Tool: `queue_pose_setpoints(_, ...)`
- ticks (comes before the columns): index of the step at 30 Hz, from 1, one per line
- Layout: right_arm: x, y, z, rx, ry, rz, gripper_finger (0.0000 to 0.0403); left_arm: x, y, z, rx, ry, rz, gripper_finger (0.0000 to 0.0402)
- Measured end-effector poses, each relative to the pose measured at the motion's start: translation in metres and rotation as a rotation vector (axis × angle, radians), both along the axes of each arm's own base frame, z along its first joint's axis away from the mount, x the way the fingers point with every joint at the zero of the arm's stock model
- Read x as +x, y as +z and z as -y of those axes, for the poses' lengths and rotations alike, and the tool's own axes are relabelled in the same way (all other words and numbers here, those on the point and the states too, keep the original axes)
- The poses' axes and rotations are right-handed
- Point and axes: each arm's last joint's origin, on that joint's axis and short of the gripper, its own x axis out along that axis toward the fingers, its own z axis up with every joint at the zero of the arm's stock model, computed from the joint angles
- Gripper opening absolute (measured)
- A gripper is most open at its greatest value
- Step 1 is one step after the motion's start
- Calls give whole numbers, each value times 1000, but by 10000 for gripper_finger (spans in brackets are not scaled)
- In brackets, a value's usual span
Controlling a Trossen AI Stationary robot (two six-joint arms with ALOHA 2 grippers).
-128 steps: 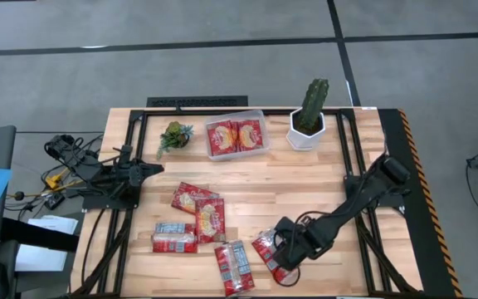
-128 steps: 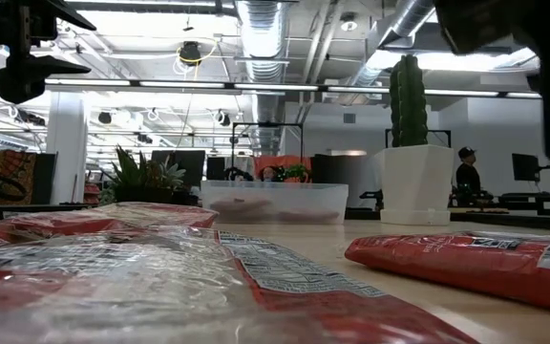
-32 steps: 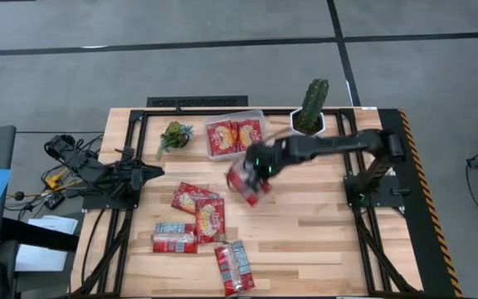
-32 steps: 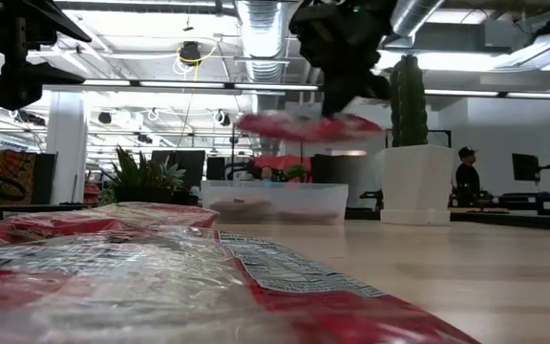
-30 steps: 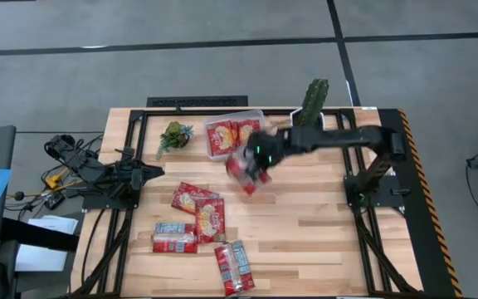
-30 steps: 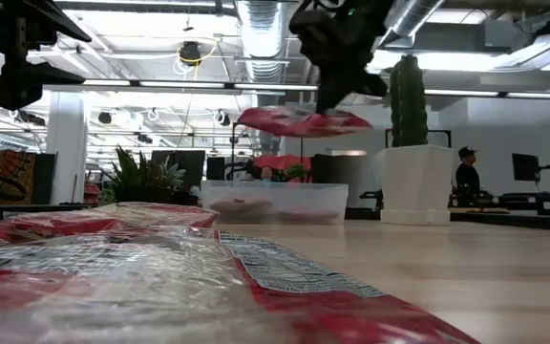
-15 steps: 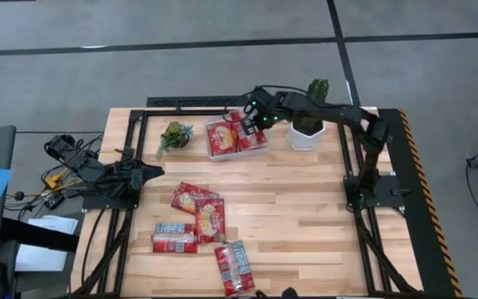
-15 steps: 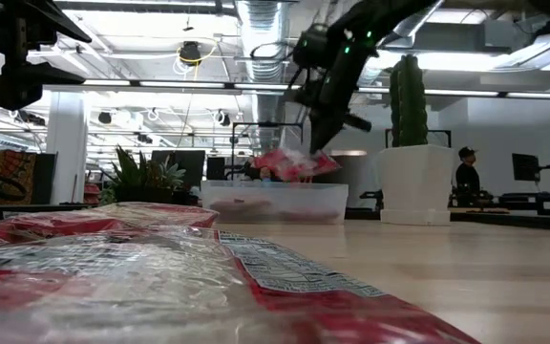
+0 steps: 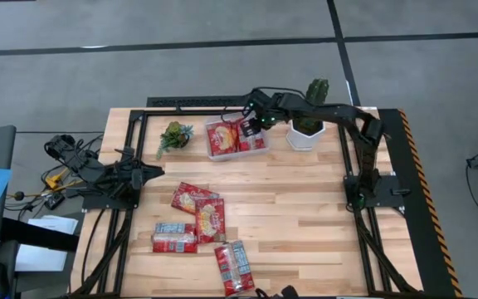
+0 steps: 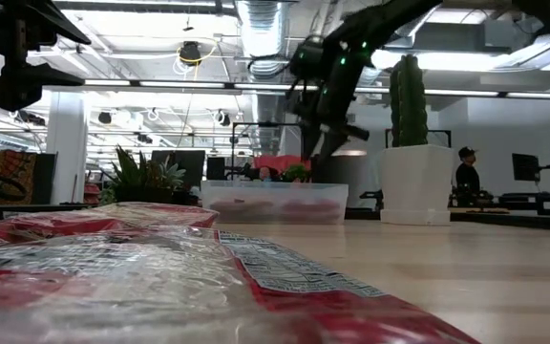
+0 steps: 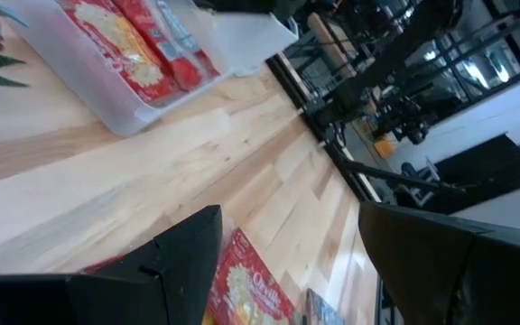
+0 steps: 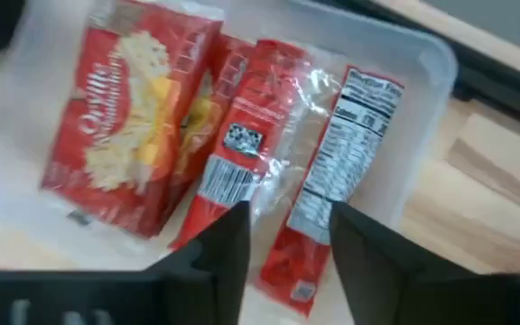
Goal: Sort popcorn bags into baskets
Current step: Put the red popcorn bag into the transparent bin
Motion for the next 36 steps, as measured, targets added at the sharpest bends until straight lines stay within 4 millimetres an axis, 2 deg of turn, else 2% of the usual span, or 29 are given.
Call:
queue_pose_setpoints(4, -8, 37, -26, -33, 80, 66, 208, 3, -1, 4, -12, -81, -30, 249)
queue_pose_setpoints(8, -9, 62, -84, -25, 229, 71, 213, 18, -7, 18, -33, -176, -154, 249)
queue_pose_setpoints(12, -5, 69, -150, -21, 332, 66, 204, 46, -19, 39, -70, -216, -310, 249)
queue_pose_setpoints(15, 4, 58, -194, -7, 349, 54, 201, 68, -26, 54, -99, -209, -341, 249)
queue_pose_setpoints(18, 18, 38, -228, 23, 354, 47, 207, 88, -33, 68, -139, -213, -329, 249)
queue_pose_setpoints(22, 41, 8, -255, 65, 334, 95, 228, 106, -43, 81, -182, -216, -327, 249)
queue_pose_setpoints(29, 74, -46, -280, 170, 303, 143, 255, 116, -59, 99, -229, -192, -331, 249)
queue_pose_setpoints(32, 82, -65, -285, 193, 276, 156, 255, 115, -63, 106, -236, -180, -290, 249)
queue_pose_setpoints(36, 92, -83, -285, 221, 227, 183, 255, 110, -82, 106, -282, -180, -241, 249)
